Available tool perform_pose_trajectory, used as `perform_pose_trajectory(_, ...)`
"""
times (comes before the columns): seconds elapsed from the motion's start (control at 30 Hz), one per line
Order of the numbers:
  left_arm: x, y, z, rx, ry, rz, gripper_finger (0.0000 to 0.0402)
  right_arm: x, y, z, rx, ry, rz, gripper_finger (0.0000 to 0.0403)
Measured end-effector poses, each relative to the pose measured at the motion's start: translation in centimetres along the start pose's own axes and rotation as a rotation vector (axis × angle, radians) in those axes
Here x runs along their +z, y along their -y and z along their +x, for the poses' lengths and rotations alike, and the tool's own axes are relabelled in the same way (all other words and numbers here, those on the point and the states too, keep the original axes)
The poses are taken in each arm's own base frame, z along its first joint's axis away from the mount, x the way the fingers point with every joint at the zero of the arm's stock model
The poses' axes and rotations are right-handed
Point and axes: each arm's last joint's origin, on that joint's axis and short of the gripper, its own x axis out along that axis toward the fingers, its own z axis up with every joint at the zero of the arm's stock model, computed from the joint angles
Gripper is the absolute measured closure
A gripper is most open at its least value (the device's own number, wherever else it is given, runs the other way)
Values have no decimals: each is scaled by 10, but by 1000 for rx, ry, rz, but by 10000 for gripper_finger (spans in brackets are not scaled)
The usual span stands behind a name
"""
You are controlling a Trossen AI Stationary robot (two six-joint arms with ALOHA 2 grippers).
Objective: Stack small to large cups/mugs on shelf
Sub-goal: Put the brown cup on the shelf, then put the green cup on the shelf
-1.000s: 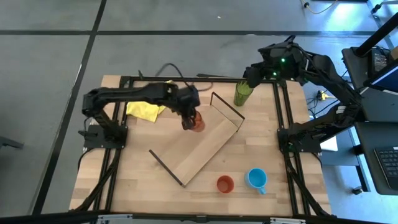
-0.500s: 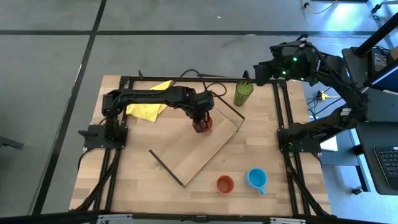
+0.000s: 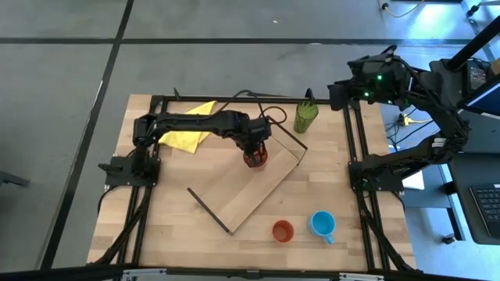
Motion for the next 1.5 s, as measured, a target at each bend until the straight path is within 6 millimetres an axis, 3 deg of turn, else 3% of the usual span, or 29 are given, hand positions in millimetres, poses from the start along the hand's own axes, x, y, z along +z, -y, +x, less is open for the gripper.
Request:
perform_pose_trajectory(0.17,-1,3,10,-37,-30,4,377,-1,1,0,-8,-14,-5,263)
perform_pose_trajectory(0.5,2,6,5,-24,4,7,332,-3,2,0,-26,-28,-12,263)
perform_pose_trajectory(0.83,26,11,-41,-97,111,3,328,-17,9,6,-120,-147,-4,263)
perform_pose_trajectory(0.97,33,17,-69,-126,162,16,328,-28,18,28,-209,-244,18,263)
perform_pose_trajectory(1.17,36,26,-105,-150,220,70,328,-39,51,90,-166,-381,94,263)
perform_pose_trajectory(1.37,31,37,-114,-161,201,99,328,-59,94,136,-99,-448,225,263)
perform_pose_trajectory(1.5,28,45,-115,-171,200,117,328,-81,110,161,-93,-512,252,263)
